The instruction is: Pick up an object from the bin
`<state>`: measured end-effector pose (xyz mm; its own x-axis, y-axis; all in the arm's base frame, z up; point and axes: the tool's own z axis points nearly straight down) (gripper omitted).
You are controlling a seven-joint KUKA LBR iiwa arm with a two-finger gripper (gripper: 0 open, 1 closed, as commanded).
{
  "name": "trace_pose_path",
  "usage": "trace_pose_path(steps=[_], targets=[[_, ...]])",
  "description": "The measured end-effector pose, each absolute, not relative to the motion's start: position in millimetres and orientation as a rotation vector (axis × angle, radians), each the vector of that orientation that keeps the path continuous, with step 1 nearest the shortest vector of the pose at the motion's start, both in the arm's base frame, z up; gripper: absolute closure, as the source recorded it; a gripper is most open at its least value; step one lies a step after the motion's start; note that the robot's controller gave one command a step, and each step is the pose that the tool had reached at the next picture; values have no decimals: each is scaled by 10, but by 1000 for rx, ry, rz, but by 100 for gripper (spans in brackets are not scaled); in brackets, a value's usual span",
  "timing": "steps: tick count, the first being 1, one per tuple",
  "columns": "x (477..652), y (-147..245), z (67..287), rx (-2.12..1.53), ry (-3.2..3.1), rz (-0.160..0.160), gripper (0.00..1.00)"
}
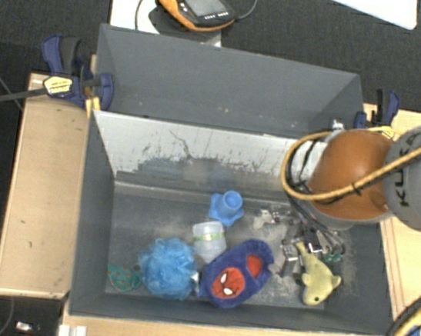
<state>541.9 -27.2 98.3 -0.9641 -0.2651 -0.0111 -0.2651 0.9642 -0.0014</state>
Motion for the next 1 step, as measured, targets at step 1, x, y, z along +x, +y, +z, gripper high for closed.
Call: trace_pose_path(steps=[1], targets=[[5475,-73,843,-707,3051,-5,0]])
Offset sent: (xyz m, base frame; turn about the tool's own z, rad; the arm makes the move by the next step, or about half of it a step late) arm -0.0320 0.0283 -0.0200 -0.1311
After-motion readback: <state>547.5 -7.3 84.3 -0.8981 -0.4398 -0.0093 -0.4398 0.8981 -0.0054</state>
